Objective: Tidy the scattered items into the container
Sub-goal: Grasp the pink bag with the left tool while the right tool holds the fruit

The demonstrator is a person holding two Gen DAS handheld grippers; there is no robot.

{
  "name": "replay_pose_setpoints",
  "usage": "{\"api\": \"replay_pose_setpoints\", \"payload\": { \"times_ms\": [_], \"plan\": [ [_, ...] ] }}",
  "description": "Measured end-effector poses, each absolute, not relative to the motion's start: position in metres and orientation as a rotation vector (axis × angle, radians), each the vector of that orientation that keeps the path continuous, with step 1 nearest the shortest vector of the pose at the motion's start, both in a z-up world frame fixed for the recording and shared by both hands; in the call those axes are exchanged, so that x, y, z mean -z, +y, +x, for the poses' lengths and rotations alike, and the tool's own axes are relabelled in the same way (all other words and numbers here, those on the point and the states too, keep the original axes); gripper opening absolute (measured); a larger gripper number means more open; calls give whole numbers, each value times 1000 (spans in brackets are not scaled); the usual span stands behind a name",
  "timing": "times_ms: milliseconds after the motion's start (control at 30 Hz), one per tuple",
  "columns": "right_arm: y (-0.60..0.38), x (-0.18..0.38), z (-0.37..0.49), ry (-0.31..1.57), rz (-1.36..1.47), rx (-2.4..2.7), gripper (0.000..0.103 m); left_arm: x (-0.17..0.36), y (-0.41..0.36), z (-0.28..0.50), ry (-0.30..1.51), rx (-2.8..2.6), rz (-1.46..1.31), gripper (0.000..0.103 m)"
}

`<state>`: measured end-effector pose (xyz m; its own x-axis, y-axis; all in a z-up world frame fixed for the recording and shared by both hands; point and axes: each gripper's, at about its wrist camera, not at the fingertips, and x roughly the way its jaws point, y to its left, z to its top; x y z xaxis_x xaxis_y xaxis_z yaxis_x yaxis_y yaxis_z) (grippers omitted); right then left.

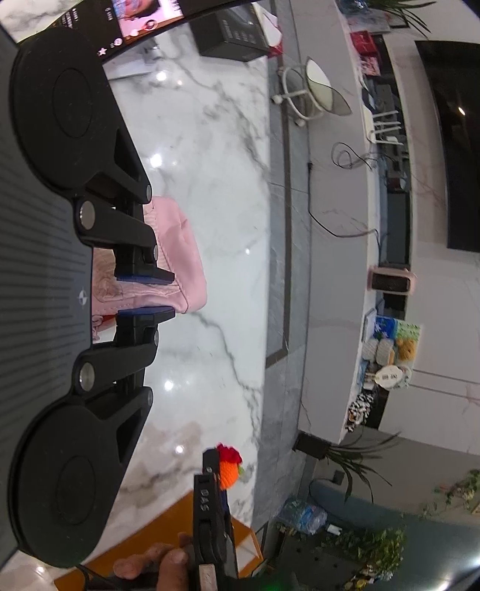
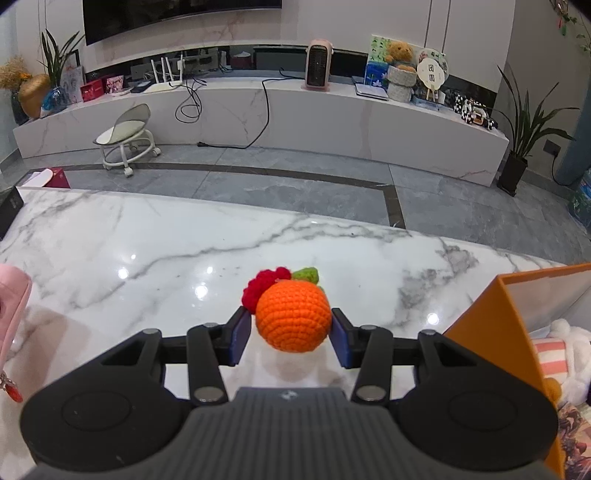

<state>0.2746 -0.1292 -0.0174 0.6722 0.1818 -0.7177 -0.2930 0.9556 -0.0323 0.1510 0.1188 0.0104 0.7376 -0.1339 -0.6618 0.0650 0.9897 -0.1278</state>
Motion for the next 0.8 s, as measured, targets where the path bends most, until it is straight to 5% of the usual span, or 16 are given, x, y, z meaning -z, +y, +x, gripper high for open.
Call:
{"api": "replay_pose_setpoints", "payload": {
  "times_ms": [433,567,800],
  "plan": [
    [-147,-11,254,737,-107,-279,49,-41,98,135,688,37,-12,22],
    [-152,-17,247,726,-100,-284,49,-20,97,139,729,22,11,52],
    [-162,-22,241,719,-89,-283,49,6,93,153,792,13,0,83]
  ]
}}
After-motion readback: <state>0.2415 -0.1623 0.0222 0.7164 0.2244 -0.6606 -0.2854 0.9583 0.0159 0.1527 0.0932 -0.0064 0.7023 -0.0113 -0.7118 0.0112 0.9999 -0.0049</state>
